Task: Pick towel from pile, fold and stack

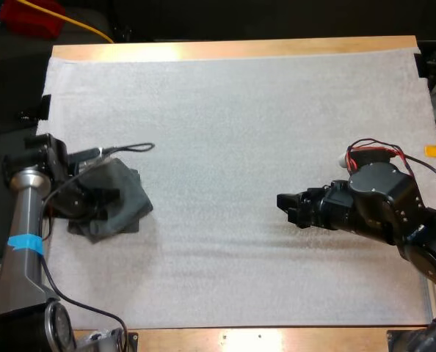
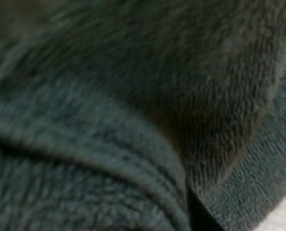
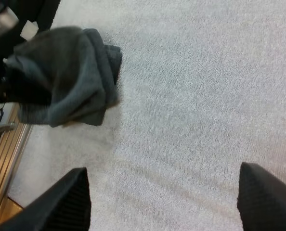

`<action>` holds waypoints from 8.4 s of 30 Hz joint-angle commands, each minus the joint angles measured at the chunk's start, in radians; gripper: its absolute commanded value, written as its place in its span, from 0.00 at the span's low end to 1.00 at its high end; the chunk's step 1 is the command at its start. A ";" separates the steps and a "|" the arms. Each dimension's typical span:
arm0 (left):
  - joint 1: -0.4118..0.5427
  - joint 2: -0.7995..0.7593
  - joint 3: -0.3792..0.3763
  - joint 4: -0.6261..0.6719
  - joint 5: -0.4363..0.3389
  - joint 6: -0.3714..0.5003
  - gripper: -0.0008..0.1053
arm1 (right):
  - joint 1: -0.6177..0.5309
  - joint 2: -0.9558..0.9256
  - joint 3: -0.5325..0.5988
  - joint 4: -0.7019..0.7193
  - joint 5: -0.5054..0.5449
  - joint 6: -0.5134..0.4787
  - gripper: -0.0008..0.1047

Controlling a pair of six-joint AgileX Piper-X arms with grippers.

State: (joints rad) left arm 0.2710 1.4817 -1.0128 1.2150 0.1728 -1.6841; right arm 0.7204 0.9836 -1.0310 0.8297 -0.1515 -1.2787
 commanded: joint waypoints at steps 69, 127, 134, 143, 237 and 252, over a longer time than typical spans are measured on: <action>-0.139 0.203 -0.121 -0.208 -0.226 0.019 0.66 | 0.004 -0.006 -0.007 -0.130 -0.076 0.004 0.61; -0.139 -0.056 -0.093 -0.051 -0.122 0.051 0.66 | 0.004 -0.006 -0.007 -0.110 -0.070 0.003 0.61; -0.139 -0.181 -0.101 -0.058 -0.084 0.045 0.66 | 0.004 -0.006 -0.007 -0.123 -0.070 -0.015 0.61; -0.139 -0.325 -0.101 -0.058 0.022 0.041 0.66 | -0.023 -0.006 -0.007 -0.081 0.019 -0.094 0.61; -0.230 -1.621 -0.055 0.292 0.093 0.097 0.66 | -0.684 -1.039 -0.023 0.476 0.122 -0.496 0.61; -0.226 -1.638 -0.016 0.232 0.086 0.112 0.66 | -0.684 -1.039 0.007 0.404 0.123 -0.496 0.61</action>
State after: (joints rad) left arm 0.0463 -0.0186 -1.0292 1.4725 0.2596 -1.5722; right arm 0.0401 -0.0175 -1.0248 1.2502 -0.0341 -1.7738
